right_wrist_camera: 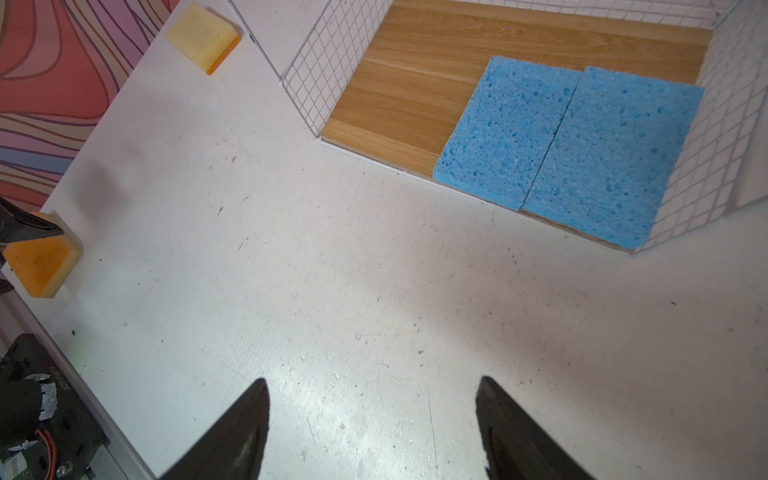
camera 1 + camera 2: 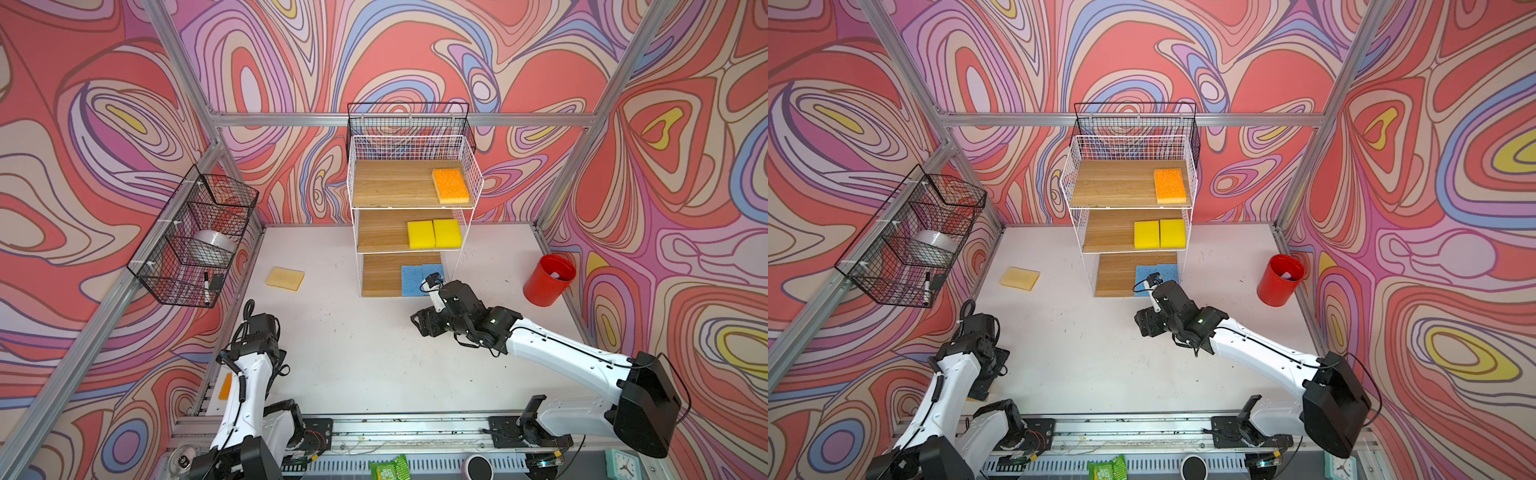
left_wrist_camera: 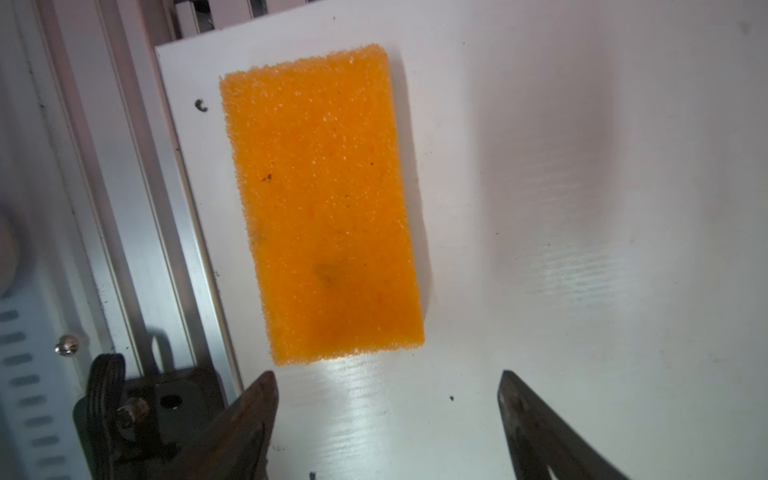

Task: Place and organize the cleaning sponges onto the shelf
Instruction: 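Lower the left gripper onto the orange sponge at the table edge and close, then lift the orange sponge with the left gripper away from the table edge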

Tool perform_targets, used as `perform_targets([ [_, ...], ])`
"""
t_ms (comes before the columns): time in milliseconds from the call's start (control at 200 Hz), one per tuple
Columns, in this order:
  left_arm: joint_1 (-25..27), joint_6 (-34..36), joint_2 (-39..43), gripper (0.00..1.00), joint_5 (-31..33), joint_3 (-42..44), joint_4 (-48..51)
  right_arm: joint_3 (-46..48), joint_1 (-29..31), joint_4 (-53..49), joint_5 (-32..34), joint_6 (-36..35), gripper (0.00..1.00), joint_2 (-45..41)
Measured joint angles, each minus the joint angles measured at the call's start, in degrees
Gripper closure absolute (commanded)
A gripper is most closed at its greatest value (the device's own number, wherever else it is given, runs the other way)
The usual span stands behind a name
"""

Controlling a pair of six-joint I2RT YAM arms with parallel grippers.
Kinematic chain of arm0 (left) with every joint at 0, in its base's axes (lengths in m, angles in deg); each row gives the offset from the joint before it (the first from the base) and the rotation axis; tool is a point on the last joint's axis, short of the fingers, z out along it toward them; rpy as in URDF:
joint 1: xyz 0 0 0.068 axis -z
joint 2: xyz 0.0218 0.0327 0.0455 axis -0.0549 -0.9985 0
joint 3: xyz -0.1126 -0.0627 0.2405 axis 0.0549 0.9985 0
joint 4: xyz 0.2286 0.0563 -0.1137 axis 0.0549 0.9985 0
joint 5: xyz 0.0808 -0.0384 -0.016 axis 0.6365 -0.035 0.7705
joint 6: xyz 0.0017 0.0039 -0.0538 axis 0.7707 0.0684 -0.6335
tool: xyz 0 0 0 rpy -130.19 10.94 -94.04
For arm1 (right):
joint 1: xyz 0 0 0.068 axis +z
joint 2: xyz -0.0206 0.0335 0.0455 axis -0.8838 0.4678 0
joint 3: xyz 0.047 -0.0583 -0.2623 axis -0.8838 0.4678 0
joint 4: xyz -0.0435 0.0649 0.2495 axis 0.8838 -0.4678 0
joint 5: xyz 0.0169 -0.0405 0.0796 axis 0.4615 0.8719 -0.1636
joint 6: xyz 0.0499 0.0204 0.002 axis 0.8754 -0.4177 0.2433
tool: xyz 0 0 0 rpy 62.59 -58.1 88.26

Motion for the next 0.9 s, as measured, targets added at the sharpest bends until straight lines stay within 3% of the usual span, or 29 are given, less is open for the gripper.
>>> perform_targets([
  [320,-4.61,3.52,-5.16,0.18,-4.35,2.75,-5.44,0.42,-0.33,0.04,0.15,0.00,0.19,0.17],
  [551,-6.21,4.63,-6.45,0.13,-5.25,2.75,-6.97,0.42,-0.66,0.11,0.28,-0.02,0.17,1.40],
  [741,-6.58,5.62,-8.15,0.19,-5.55,2.75,-7.85,0.42,-0.76,0.28,0.33,-0.04,0.17,2.56],
  [896,-6.69,6.34,-8.68,0.30,-5.46,2.73,-7.87,0.42,-1.01,0.46,0.31,-0.04,0.17,2.99],
])
